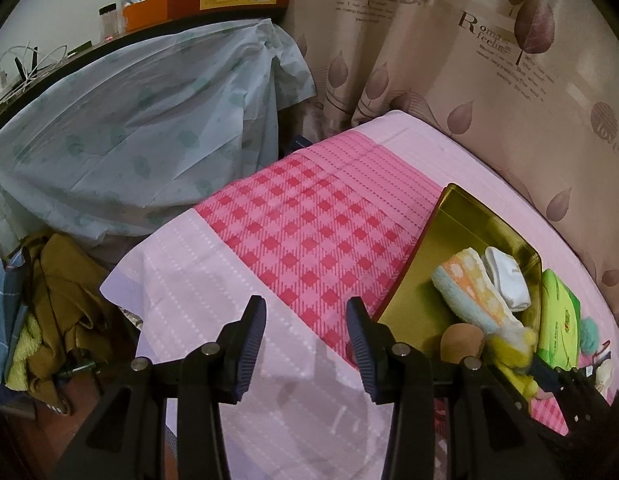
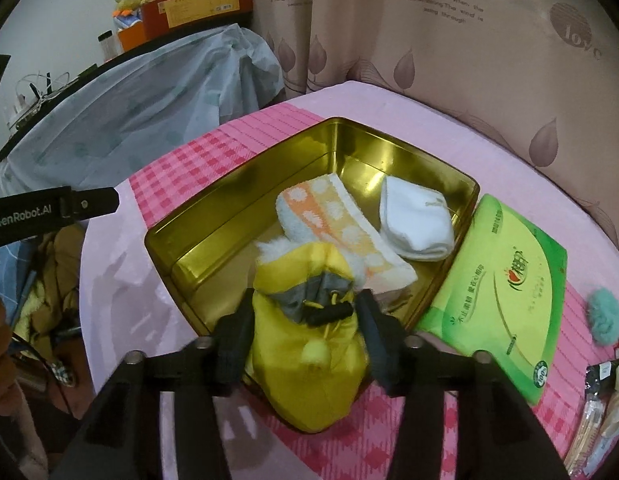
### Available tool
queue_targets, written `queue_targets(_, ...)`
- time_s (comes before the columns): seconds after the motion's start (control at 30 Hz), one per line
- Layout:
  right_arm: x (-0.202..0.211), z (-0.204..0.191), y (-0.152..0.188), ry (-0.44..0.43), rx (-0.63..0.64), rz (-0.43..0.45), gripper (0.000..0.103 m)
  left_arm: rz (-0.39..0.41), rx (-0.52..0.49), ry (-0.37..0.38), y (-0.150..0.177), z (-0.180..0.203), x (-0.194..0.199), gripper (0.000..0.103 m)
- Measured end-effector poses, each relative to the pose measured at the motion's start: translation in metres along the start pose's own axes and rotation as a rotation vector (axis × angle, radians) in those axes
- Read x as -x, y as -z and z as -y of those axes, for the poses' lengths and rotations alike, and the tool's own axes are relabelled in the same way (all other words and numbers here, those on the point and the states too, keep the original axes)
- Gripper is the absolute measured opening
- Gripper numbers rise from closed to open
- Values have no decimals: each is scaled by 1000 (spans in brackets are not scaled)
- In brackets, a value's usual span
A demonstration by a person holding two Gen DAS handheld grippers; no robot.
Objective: Organize soft objects
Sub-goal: 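Carry the yellow plush toy into the gold tin and release it with the right gripper, then grasp the cream scrunchie with the right gripper and lift it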
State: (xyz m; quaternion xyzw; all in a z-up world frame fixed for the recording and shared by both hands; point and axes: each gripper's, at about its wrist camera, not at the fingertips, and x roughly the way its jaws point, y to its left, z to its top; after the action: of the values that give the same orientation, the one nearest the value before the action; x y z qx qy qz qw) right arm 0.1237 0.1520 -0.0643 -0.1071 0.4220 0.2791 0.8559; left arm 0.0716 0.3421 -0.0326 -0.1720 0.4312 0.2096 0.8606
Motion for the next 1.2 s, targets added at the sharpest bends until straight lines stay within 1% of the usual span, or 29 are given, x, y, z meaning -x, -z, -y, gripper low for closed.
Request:
queue_targets(0.03, 1, 1, 0, 0, -1, 7, 56, 1, -2, 1, 0, 0, 0, 42)
queue_targets(0.1, 4, 1, 0, -2, -1, 17, 66, 1, -5, -1, 0, 1, 0, 42)
queue_targets(0.33, 27, 10, 6, -16, -26, 60, 68, 12, -18, -1, 1, 5, 1, 42)
queue_targets(0.47, 49, 33, 18, 11, -73, 91, 68, 25, -42, -7, 2, 10, 4, 43)
queue_targets(0.67, 77, 95, 48, 112, -167, 104, 68, 37, -69, -12, 3, 15, 6, 42)
queue_targets(0.9, 113, 199, 100, 314, -323, 100, 72, 57, -116, -21, 8, 24, 10, 42)
queue_targets(1.07, 121, 255, 132, 430, -381, 74, 75, 71, -180, -8, 13, 36, 12, 42)
queue_targets(1.2, 115, 284, 145, 473, -386, 45, 80, 77, -230, 4, 17, 46, 13, 43)
